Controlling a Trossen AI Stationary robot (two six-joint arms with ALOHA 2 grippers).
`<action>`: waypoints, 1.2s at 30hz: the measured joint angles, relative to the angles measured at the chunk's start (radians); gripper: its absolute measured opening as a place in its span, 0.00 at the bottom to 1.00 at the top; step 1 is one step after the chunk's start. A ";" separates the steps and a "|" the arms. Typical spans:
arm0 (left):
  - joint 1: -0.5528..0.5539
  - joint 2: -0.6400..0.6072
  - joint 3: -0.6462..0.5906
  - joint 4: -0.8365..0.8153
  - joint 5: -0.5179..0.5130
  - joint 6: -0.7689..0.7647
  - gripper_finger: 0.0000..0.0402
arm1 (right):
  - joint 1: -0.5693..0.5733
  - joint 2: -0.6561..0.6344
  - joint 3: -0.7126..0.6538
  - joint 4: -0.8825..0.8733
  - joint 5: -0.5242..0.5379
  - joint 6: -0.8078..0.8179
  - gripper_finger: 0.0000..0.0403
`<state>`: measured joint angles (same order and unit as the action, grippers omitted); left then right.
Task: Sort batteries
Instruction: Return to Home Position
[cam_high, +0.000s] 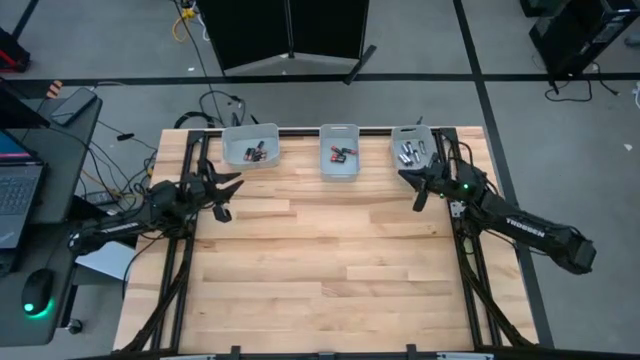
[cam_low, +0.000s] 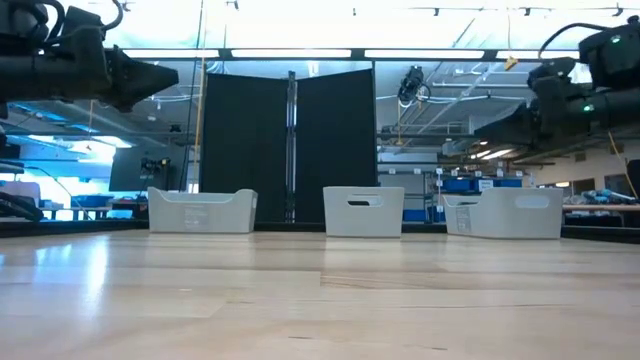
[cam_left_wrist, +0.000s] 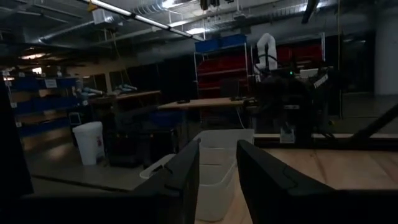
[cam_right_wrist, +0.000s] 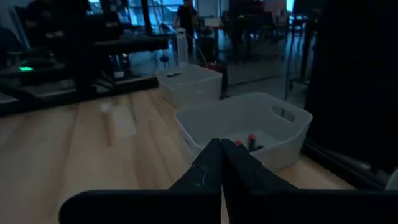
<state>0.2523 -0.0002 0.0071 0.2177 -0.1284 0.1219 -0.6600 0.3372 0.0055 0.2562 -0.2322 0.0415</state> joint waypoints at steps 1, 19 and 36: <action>0.000 0.000 0.000 0.000 0.000 0.002 0.29 | 0.003 -0.032 0.000 -0.026 -0.003 0.003 0.02; 0.001 0.000 0.000 -0.104 -0.032 -0.064 0.29 | 0.040 -0.334 0.003 -0.222 0.084 0.000 0.02; 0.002 0.043 0.001 -0.201 0.018 -0.232 0.29 | 0.082 -0.303 0.003 -0.235 0.163 -0.001 0.06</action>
<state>0.2539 0.0433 0.0082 0.0171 -0.1101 -0.1097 -0.5777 0.0344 0.0082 0.0212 -0.0695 0.0408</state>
